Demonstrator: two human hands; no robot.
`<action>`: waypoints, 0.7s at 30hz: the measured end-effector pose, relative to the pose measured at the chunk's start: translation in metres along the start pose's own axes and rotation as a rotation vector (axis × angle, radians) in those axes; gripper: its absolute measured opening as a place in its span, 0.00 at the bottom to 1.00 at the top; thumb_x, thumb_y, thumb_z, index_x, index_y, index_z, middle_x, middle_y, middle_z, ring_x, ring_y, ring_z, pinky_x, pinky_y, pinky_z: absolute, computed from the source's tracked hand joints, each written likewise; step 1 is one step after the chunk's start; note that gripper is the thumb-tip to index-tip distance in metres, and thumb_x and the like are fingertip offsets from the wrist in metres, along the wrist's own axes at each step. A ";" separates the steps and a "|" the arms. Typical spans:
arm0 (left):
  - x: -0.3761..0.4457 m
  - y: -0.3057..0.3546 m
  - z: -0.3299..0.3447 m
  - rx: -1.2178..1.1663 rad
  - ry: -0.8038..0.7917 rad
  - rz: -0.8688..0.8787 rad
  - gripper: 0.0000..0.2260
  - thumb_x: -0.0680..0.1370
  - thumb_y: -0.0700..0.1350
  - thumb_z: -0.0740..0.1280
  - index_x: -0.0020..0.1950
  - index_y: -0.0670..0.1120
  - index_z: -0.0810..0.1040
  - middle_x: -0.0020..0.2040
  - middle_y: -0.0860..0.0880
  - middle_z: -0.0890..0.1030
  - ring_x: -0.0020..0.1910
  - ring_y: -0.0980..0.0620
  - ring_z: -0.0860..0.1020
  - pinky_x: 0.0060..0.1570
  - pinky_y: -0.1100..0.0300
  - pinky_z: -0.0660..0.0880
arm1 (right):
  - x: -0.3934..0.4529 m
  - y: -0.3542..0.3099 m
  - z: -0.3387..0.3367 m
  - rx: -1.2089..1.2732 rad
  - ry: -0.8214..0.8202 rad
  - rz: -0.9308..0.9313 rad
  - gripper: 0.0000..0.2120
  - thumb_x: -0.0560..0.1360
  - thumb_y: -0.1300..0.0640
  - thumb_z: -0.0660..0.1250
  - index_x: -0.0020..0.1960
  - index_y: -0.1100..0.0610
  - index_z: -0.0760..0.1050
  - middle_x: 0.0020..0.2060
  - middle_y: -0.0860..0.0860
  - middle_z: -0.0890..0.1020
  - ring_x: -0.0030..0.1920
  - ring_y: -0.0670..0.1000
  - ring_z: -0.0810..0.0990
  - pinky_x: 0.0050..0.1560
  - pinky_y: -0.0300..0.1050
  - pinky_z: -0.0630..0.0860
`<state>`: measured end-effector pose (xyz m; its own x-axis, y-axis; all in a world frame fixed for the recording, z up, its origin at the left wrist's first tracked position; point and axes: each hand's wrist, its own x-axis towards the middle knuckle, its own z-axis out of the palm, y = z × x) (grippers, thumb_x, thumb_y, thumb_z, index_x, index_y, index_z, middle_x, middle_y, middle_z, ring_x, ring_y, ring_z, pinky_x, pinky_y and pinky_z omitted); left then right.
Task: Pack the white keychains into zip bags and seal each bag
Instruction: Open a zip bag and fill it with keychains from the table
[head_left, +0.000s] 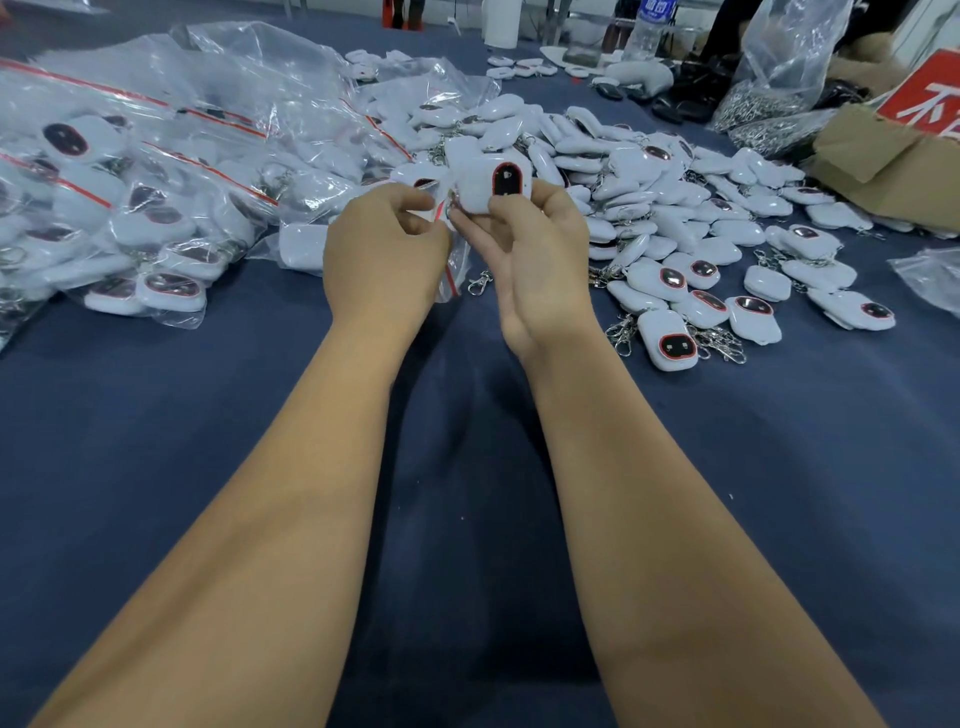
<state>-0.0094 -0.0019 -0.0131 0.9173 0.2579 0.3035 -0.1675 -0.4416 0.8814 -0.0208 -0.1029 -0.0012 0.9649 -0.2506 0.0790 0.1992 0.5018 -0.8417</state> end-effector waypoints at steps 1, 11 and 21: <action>0.000 0.000 0.000 -0.012 0.001 -0.008 0.13 0.73 0.45 0.66 0.56 0.54 0.81 0.40 0.58 0.82 0.45 0.54 0.81 0.48 0.57 0.78 | -0.001 0.001 0.001 -0.008 -0.015 0.005 0.05 0.79 0.71 0.61 0.49 0.63 0.70 0.42 0.59 0.79 0.40 0.51 0.81 0.58 0.50 0.81; 0.001 0.008 -0.003 -0.280 0.084 0.025 0.09 0.73 0.40 0.66 0.49 0.49 0.83 0.36 0.56 0.79 0.32 0.62 0.76 0.37 0.67 0.73 | 0.001 0.017 -0.006 -0.996 0.007 -0.279 0.06 0.73 0.56 0.71 0.50 0.54 0.82 0.55 0.53 0.76 0.56 0.48 0.70 0.56 0.37 0.67; -0.010 0.013 -0.001 -0.115 0.006 0.161 0.09 0.70 0.45 0.63 0.44 0.58 0.79 0.36 0.55 0.79 0.36 0.54 0.79 0.41 0.54 0.79 | 0.000 0.018 -0.007 -1.009 0.009 -0.172 0.09 0.73 0.64 0.63 0.48 0.52 0.75 0.38 0.48 0.81 0.40 0.49 0.81 0.43 0.48 0.78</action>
<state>-0.0216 -0.0095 -0.0041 0.8732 0.1976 0.4456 -0.3521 -0.3764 0.8569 -0.0186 -0.0996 -0.0196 0.9345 -0.2621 0.2409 0.0937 -0.4717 -0.8768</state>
